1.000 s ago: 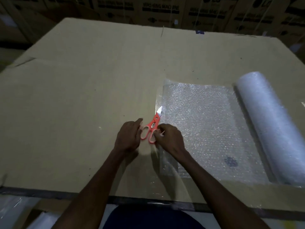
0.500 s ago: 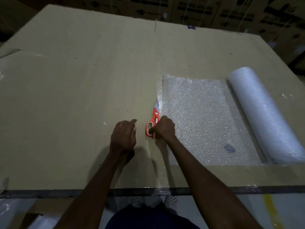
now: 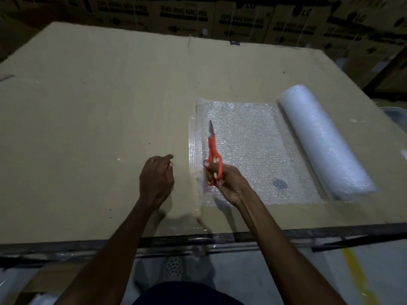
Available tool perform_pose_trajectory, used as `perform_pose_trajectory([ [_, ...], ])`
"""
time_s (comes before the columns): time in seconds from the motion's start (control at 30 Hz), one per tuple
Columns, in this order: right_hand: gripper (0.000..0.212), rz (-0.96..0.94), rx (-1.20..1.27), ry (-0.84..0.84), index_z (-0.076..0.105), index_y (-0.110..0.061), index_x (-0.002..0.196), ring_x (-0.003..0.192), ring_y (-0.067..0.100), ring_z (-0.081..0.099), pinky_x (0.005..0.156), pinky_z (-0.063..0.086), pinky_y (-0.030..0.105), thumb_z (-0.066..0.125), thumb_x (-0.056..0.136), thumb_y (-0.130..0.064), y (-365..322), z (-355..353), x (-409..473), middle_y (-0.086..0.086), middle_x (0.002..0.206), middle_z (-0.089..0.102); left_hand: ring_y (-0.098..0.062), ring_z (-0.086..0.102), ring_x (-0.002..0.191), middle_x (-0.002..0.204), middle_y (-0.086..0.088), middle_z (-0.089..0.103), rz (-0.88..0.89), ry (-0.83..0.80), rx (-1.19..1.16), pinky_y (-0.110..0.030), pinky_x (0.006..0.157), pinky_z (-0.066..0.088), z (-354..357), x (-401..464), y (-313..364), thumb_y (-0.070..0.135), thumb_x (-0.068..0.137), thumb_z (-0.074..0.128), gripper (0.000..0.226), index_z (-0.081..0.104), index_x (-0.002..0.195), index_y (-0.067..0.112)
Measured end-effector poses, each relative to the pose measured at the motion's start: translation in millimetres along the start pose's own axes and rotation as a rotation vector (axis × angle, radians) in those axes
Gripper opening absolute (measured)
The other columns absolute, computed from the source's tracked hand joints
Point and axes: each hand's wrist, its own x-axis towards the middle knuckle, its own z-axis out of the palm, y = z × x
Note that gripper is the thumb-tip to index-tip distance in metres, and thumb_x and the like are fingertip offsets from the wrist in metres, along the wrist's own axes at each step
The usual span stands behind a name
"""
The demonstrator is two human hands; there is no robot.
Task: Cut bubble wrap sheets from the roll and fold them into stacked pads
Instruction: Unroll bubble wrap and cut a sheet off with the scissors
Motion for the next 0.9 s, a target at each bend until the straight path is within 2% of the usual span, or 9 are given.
perform_pose_trajectory([
  [0.07,0.008,-0.054,-0.025,0.045,0.067,-0.005,0.087,0.051,0.011,0.049,0.052,0.042,0.022,0.075,0.087,-0.007,-3,-26,-23,0.003,0.063,0.053,-0.027,0.060,0.104,0.105,-0.007,0.069,0.024,-0.022,-0.015,-0.039,0.085,0.050,15,-9,26,0.011,0.094,0.059,0.024,0.069,0.116,0.012],
  [0.2,0.050,-0.046,-0.039,0.081,0.068,-0.003,0.097,0.052,0.012,0.049,0.047,0.042,0.022,0.082,0.073,-0.045,-2,-87,-73,0.004,0.066,0.056,-0.026,0.060,0.102,0.106,-0.003,0.071,0.178,-0.064,-0.020,-0.035,0.087,0.047,39,-27,76,0.018,0.094,0.059,0.022,0.071,0.111,0.013],
  [0.27,0.057,-0.040,-0.070,0.088,0.069,-0.005,0.097,0.051,0.013,0.049,0.045,0.042,0.024,0.078,0.076,-0.057,2,-116,-97,0.004,0.066,0.056,-0.024,0.060,0.103,0.109,-0.002,0.070,0.220,-0.125,-0.029,-0.034,0.089,0.046,47,-35,97,0.024,0.096,0.055,0.024,0.071,0.112,0.014],
  [0.33,0.052,-0.044,-0.097,0.107,0.069,-0.006,0.093,0.051,0.015,0.050,0.047,0.044,0.025,0.073,0.085,-0.058,7,-139,-120,0.006,0.067,0.057,-0.023,0.058,0.107,0.115,0.000,0.066,0.217,-0.230,-0.028,-0.036,0.091,0.047,52,-41,111,0.033,0.098,0.049,0.031,0.067,0.115,0.016],
  [0.43,0.050,-0.041,-0.137,0.157,0.072,-0.004,0.093,0.052,0.015,0.051,0.048,0.043,0.026,0.072,0.087,-0.054,17,-169,-150,0.007,0.067,0.058,-0.027,0.054,0.121,0.132,-0.005,0.058,0.213,-0.383,0.038,-0.046,0.102,0.044,60,-48,126,0.042,0.098,0.040,0.045,0.060,0.126,0.013],
  [0.6,0.062,-0.031,-0.180,0.221,0.074,-0.004,0.094,0.051,0.015,0.049,0.047,0.039,0.025,0.070,0.081,-0.065,36,-194,-184,0.007,0.068,0.058,-0.031,0.020,0.151,0.162,-0.014,0.027,0.189,-0.582,0.191,-0.053,0.118,0.021,67,-51,143,0.042,0.105,0.039,0.059,0.035,0.151,0.004],
  [0.67,0.064,-0.006,-0.211,0.240,0.076,-0.005,0.097,0.052,0.015,0.051,0.048,0.042,0.026,0.070,0.080,-0.066,42,-198,-193,0.005,0.068,0.060,-0.030,0.011,0.153,0.165,-0.013,0.016,0.165,-0.631,0.212,-0.053,0.120,0.014,69,-47,147,0.043,0.106,0.035,0.062,0.026,0.155,0.005],
  [0.77,0.069,0.036,-0.248,0.207,0.075,-0.007,0.104,0.054,0.016,0.052,0.051,0.044,0.028,0.070,0.076,-0.071,49,-199,-204,0.006,0.069,0.059,-0.030,0.007,0.154,0.166,-0.014,0.011,0.141,-0.663,0.199,-0.053,0.121,0.009,75,-38,150,0.047,0.107,0.029,0.066,0.021,0.156,0.005],
  [0.9,0.067,0.099,-0.251,0.194,0.070,-0.003,0.097,0.056,0.021,0.057,0.054,0.050,0.031,0.069,0.078,-0.066,57,-193,-210,0.009,0.069,0.060,-0.029,0.004,0.154,0.167,-0.015,0.007,0.130,-0.684,0.177,-0.053,0.121,0.005,84,-25,142,0.050,0.106,0.025,0.069,0.017,0.157,0.005],
])
